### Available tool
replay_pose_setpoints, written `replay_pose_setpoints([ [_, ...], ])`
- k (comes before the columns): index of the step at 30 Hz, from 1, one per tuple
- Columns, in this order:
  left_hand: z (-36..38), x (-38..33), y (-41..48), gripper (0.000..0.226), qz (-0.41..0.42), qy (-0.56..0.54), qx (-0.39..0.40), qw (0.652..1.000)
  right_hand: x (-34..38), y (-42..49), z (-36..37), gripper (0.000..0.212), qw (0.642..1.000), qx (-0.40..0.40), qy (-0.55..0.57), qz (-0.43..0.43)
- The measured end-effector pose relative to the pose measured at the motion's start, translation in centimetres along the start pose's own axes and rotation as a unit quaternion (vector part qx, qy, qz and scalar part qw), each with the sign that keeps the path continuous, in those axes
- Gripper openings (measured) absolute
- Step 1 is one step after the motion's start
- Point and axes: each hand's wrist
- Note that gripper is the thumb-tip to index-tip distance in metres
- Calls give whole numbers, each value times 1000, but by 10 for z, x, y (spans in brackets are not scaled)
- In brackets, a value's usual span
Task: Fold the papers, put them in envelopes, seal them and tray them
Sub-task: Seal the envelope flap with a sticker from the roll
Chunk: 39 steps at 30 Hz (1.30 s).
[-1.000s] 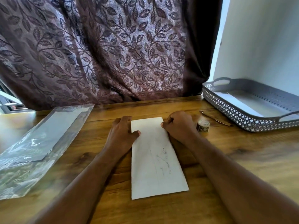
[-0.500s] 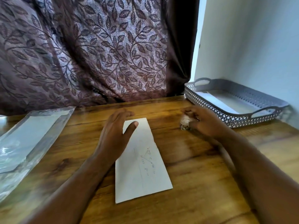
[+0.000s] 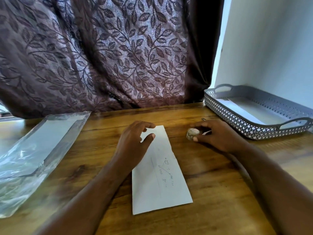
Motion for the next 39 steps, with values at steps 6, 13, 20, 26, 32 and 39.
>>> replay_pose_setpoints([
  [6, 0, -7, 0, 28, -5, -86, 21, 996, 57, 4, 37, 34, 982, -9, 179, -60],
  [13, 1, -5, -2, 27, 40, -55, -9, 998, 61, 6, 57, 36, 971, -16, 231, -67],
  [20, -1, -7, -3, 19, 77, -30, -46, 996, 58, 8, 60, 38, 964, -11, 254, -77],
  [26, -3, -8, -4, 7, 88, -40, -47, 994, 57, 6, 61, 41, 959, -9, 271, -83],
  [32, -2, -6, -3, 5, 117, -12, -42, 992, 56, 7, 61, 44, 961, -8, 259, -94],
  [39, 1, -8, -1, 13, -48, -176, 12, 983, 58, 5, 61, 36, 949, 0, 299, -97],
])
Point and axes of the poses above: each hand's wrist, its own y-axis towards the middle knuckle, its own z-axis out of the palm, x = y × z, and after that the axes turned 4 degrees about -y, right-handed
